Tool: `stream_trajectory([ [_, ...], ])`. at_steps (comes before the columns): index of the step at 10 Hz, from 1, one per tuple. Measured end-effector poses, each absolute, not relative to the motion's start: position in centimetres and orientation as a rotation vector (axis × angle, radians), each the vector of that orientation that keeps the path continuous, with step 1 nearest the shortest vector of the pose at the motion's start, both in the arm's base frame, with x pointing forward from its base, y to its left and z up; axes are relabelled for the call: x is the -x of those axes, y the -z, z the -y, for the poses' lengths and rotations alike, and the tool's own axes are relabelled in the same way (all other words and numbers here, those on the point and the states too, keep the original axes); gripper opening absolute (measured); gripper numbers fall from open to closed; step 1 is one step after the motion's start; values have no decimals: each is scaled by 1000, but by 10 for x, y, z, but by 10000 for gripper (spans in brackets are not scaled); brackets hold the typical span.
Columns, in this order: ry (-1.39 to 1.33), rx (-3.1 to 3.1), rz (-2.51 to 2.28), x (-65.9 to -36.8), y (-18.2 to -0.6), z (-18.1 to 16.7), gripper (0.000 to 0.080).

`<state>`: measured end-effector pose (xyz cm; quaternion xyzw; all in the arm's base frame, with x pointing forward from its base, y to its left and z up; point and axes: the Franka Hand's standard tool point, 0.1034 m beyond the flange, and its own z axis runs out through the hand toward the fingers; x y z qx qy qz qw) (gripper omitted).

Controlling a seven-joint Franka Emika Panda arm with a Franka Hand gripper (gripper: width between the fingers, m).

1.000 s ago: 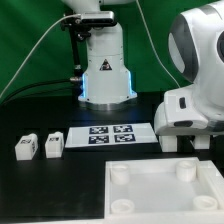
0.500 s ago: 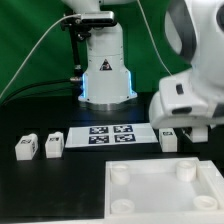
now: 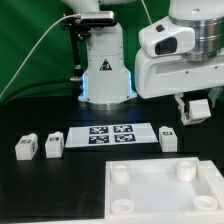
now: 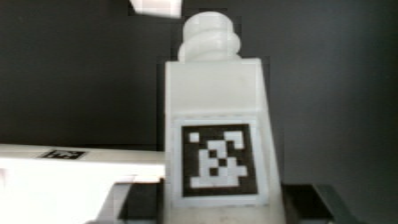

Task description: Assemble one leg

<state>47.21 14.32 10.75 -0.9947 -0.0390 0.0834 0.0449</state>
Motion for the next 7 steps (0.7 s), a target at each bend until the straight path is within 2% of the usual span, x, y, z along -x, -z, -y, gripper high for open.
stream_trajectory([
  [2, -5, 3039, 113, -483, -111, -141, 294],
  [5, 400, 3005, 201, -562, -169, -105, 294],
  [6, 579, 2966, 147, -585, -186, -101, 294],
  [7, 722, 2934, 127, -596, -196, -102, 294],
])
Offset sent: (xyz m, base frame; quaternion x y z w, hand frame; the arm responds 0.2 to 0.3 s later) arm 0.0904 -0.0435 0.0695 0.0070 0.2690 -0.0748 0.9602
